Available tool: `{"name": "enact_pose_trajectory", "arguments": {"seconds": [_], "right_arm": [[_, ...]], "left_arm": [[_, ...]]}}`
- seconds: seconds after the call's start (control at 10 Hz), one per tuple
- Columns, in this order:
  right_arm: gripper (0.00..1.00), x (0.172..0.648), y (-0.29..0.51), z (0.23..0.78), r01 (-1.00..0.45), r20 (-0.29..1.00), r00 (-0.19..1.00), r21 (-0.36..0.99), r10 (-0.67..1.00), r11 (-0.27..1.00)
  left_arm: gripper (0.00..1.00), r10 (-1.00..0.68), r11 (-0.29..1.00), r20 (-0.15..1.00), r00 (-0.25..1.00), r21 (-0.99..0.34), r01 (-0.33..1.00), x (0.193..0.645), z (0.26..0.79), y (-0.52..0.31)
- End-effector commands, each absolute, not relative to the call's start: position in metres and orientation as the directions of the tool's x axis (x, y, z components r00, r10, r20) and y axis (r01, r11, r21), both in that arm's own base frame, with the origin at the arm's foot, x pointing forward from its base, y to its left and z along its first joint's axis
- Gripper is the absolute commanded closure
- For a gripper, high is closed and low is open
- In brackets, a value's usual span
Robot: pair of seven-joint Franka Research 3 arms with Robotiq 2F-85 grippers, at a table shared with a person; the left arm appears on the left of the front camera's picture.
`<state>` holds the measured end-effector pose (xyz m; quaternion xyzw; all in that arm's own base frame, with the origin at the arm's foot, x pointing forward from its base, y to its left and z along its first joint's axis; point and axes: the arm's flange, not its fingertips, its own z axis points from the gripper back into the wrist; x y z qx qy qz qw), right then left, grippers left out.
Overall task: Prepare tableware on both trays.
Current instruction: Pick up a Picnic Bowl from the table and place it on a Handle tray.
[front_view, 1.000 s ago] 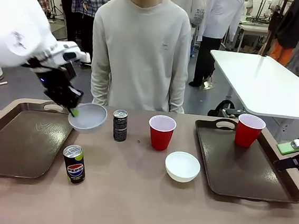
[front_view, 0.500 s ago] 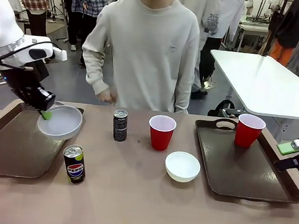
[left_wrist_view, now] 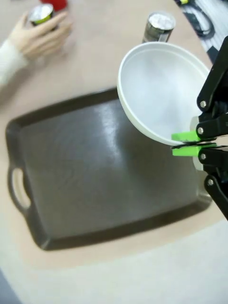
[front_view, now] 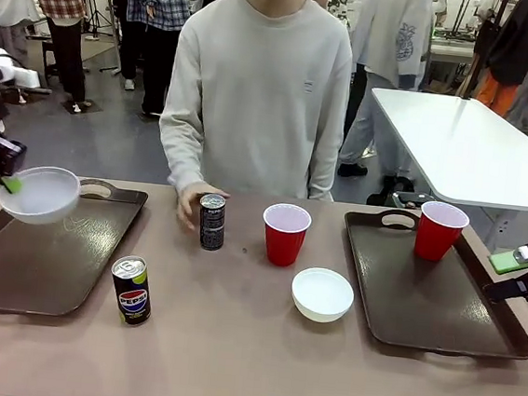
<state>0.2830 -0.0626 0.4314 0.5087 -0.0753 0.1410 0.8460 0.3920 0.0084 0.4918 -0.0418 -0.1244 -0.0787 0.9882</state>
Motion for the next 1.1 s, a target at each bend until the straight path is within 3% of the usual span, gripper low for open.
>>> {"name": "enact_pose_trajectory", "arguments": {"seconds": [0.0, 0.1, 0.6, 0.8, 0.9, 1.0], "right_arm": [[0.0, 0.286, -0.062, 0.433, -0.329, 0.292, 0.944, 0.849, 0.152, 0.414], [0.0, 0.286, -0.062, 0.433, -0.329, 0.292, 0.944, 0.849, 0.152, 0.414], [0.0, 0.286, -0.062, 0.433, -0.329, 0.292, 0.944, 0.849, 0.152, 0.414], [0.0, 0.286, -0.062, 0.433, -0.329, 0.292, 0.944, 0.849, 0.152, 0.414], [0.0, 0.286, -0.062, 0.433, -0.329, 0.292, 0.944, 0.849, 0.152, 0.414], [0.0, 0.286, -0.062, 0.433, -0.329, 0.292, 0.944, 0.849, 0.152, 0.414]], "left_arm": [[1.0, -0.114, 0.99, 0.248, 0.962, -0.047, 0.129, 0.418, 0.485, 0.023], [1.0, -0.145, 0.984, 0.252, 0.957, -0.063, 0.166, 0.392, 0.492, 0.008], [0.96, -0.131, 0.984, 0.196, 0.972, -0.09, 0.151, 0.403, 0.462, 0.031], [0.96, -0.269, 0.951, 0.097, 0.958, -0.133, 0.281, 0.348, 0.467, 0.026], [0.96, -0.408, 0.909, 0.014, 0.913, -0.081, 0.408, 0.299, 0.476, 0.022], [0.96, -0.444, 0.895, -0.012, 0.896, -0.048, 0.443, 0.282, 0.478, 0.022]]}}
